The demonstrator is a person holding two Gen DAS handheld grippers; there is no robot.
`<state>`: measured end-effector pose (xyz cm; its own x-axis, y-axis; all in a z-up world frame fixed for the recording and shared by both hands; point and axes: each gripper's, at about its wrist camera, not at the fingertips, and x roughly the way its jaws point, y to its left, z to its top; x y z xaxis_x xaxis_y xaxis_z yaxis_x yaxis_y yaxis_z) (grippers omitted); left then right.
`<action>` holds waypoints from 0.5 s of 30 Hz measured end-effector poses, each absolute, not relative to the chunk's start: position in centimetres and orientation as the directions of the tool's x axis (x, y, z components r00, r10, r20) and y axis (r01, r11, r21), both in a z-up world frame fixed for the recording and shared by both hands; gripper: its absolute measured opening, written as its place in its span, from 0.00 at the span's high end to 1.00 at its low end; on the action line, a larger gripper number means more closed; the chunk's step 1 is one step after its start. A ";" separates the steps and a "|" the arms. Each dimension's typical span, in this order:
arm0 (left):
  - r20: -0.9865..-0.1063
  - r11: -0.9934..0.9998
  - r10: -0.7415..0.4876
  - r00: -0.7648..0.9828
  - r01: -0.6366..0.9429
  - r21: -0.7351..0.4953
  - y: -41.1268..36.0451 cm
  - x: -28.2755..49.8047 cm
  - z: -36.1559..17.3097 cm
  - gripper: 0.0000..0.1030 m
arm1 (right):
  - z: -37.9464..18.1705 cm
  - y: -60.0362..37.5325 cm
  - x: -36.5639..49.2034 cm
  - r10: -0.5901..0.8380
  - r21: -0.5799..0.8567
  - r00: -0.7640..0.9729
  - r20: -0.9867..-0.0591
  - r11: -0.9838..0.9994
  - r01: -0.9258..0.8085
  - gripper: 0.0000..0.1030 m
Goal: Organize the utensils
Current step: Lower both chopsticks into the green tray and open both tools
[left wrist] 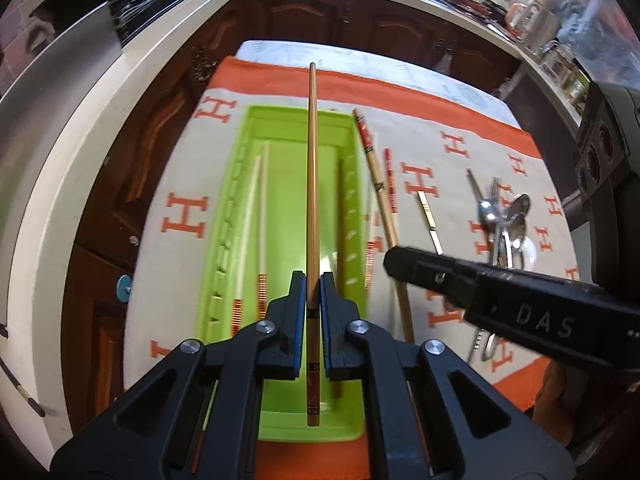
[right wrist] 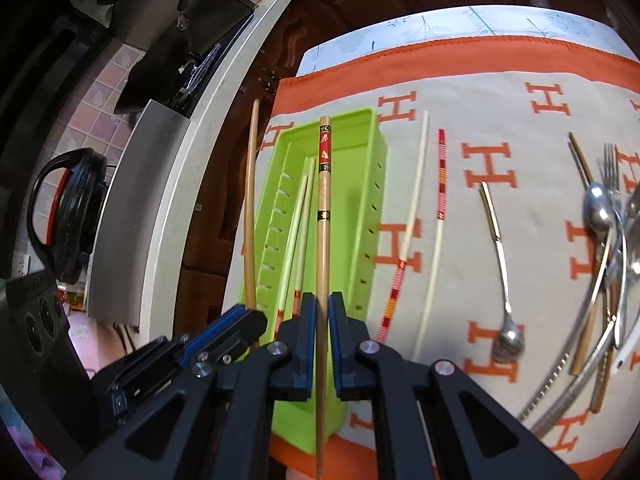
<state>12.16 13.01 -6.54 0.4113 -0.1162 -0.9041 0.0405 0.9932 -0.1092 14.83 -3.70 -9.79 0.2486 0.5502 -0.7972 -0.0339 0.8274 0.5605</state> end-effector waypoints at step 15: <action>-0.916 0.996 -0.075 0.393 -0.006 -0.084 15.2 12.5 -8.3 0.86 | -10.6 -1.3 15.8 0.537 0.542 0.241 -0.808 0.839 -0.049 0.92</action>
<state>12.51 15.16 -8.33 0.3929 -0.0753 -0.9165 -0.0058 0.9964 -0.0843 15.82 -1.25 -10.57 0.2411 0.5368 -0.8085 -0.0492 0.8388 0.5423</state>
